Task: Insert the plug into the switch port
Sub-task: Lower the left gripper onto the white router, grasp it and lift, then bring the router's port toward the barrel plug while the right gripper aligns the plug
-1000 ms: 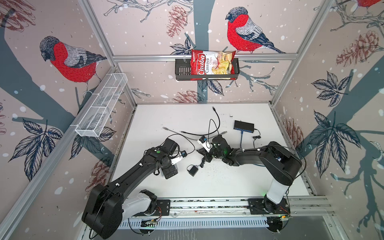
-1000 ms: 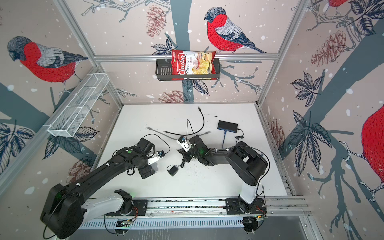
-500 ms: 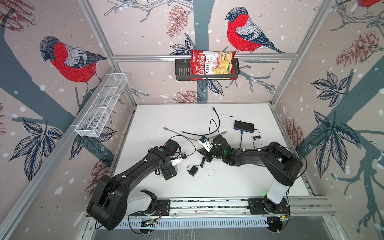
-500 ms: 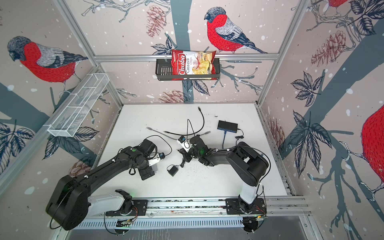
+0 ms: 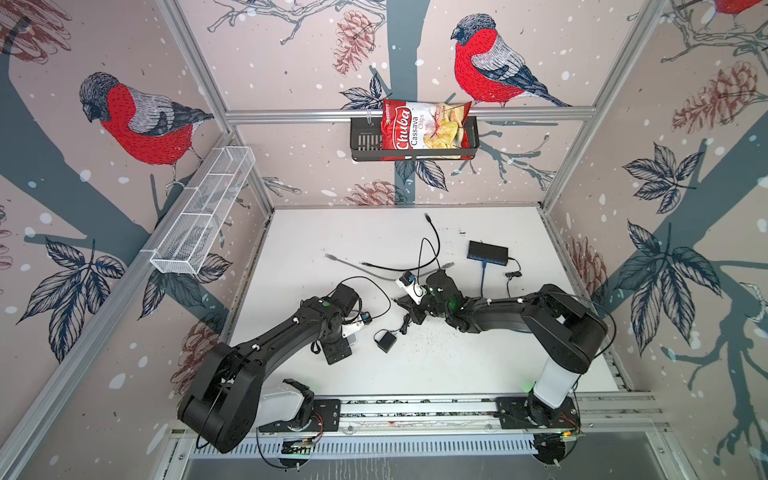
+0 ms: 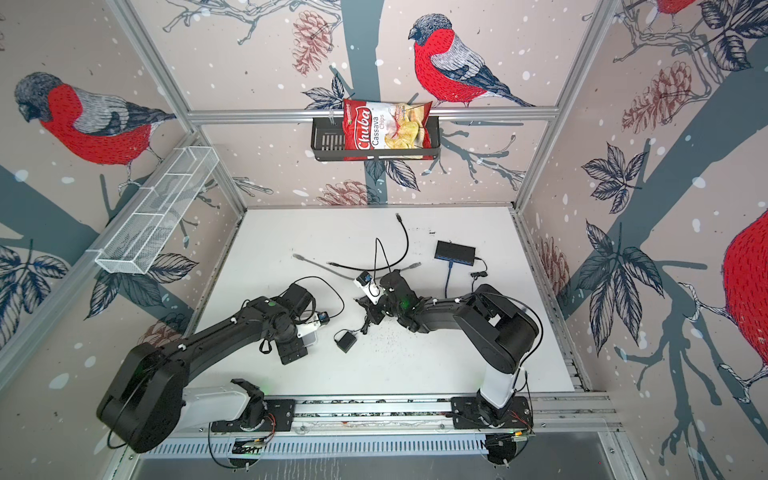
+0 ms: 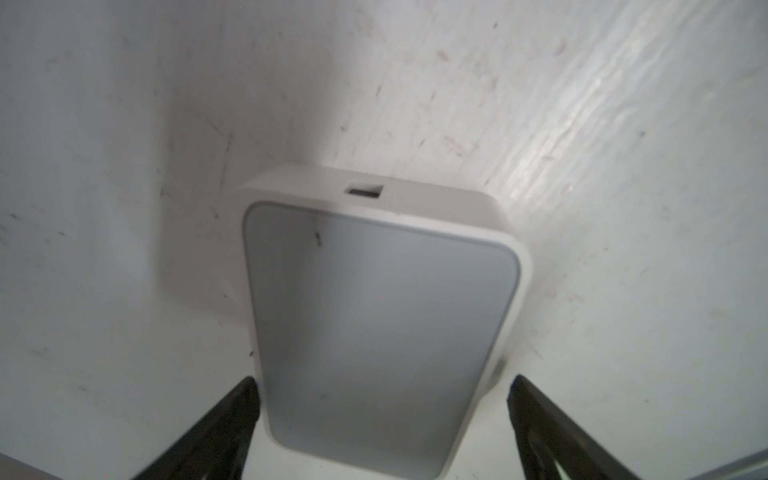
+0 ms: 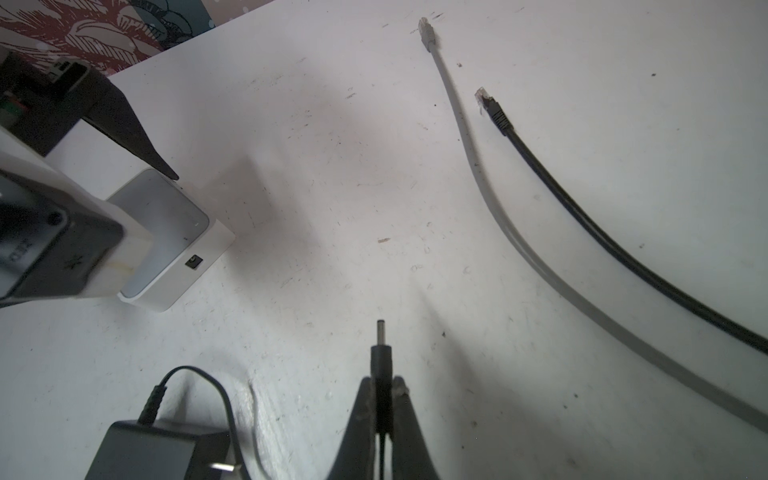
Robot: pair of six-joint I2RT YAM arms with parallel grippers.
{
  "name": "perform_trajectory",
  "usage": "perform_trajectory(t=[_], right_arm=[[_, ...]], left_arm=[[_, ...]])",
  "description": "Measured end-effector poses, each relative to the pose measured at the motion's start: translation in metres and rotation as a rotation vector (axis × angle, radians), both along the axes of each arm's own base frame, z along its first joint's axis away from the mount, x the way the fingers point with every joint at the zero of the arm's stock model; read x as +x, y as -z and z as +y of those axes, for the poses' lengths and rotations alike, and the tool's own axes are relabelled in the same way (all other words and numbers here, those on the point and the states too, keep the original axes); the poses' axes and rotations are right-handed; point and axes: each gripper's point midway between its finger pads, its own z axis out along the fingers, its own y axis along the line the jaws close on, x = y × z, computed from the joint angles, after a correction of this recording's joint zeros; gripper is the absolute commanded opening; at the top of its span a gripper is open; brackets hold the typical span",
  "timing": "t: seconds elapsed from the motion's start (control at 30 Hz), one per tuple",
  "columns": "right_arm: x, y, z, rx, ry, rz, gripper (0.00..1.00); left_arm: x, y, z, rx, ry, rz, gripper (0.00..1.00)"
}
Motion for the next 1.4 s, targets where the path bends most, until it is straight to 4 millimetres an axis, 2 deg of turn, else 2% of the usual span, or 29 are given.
perform_trajectory(t=[0.2,0.5,0.8,0.97,1.17,1.4], right_arm=[[0.000,0.000,0.000,0.003,0.000,-0.003,0.07],[0.000,-0.003,0.000,0.010,0.000,-0.009,0.08],[0.001,-0.005,-0.001,0.011,0.007,-0.015,0.08],[0.001,-0.013,-0.003,0.021,0.011,-0.028,0.08],[-0.004,-0.023,-0.009,0.032,0.012,-0.041,0.08],[-0.013,-0.032,-0.016,0.041,-0.002,-0.048,0.08]], left_arm=[[0.001,0.007,0.000,0.016,0.012,0.025,0.84],[0.002,0.007,0.003,0.044,0.034,0.029,0.58],[0.025,-0.007,0.012,0.107,0.046,-0.094,0.51],[0.046,-0.025,-0.004,0.062,0.077,-0.192,0.51],[0.058,-0.045,-0.033,-0.039,0.172,-0.304,0.51],[0.061,-0.061,-0.075,-0.205,0.338,-0.416,0.52]])
